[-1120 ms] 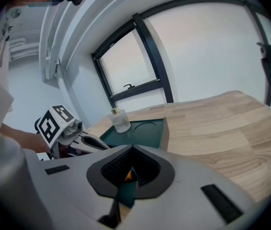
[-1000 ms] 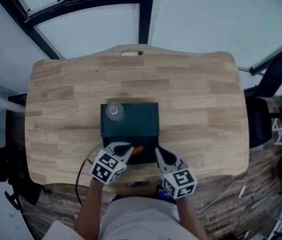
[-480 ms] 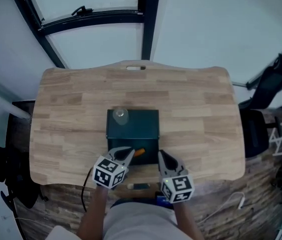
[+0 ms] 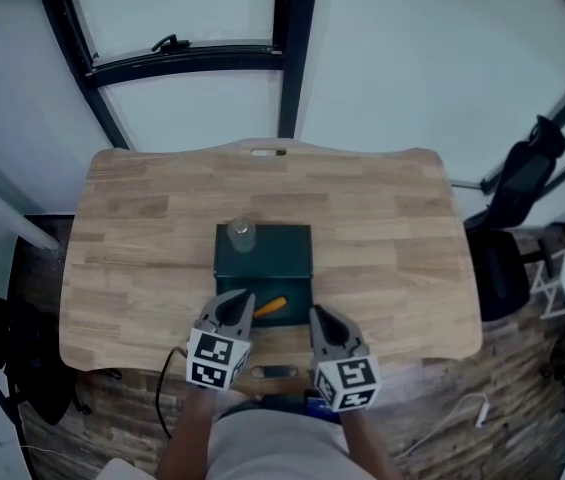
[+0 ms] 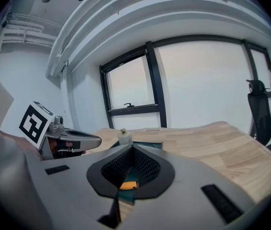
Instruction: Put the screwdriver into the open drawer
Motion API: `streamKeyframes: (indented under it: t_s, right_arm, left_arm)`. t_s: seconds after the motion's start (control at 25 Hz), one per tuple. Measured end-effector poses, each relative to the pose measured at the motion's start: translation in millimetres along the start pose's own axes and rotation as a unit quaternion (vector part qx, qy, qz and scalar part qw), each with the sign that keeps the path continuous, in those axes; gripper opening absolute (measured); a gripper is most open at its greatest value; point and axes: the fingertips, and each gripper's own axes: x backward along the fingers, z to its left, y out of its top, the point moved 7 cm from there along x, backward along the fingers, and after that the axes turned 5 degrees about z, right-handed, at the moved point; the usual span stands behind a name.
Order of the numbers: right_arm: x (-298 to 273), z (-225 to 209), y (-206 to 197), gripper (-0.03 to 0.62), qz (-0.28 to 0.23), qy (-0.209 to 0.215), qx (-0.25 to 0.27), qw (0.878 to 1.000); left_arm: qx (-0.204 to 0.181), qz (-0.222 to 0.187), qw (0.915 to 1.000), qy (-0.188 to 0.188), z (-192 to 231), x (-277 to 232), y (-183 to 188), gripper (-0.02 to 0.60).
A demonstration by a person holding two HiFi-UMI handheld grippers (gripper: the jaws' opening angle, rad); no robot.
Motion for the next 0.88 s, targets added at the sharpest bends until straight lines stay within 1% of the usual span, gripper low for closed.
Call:
streamKeyframes:
  t_s: [0.16,0.36,0.52,0.88]
  right_arm:
    - [12.7,5.4,1.1,-0.003,-0.016,-0.007,0.003,1.0]
    - [21.6,7.5,8.3,-0.003,-0.034,-0.013,0.013,0.999]
    - [23.4,9.3,11.4,-0.003,-0.038,-0.015,0.021,0.999]
    - [23.0,12.1,11.1,-0.003,-0.039,-0.009,0.021,0.999]
  left_arm:
    - [-0.016,-0.04,0.9987,0.027,-2.6,18.0,9.2,0.0]
    - [-0.02,-0.07,0.9965,0.04,-8.0,28.0,16.2,0.0]
    - [-0.023,-0.081,0.9954,0.047,-10.9,31.3,17.1,0.0]
    - [-0.024,-0.084,0.9952,0.045,-12.7,32.8,17.2,0.0]
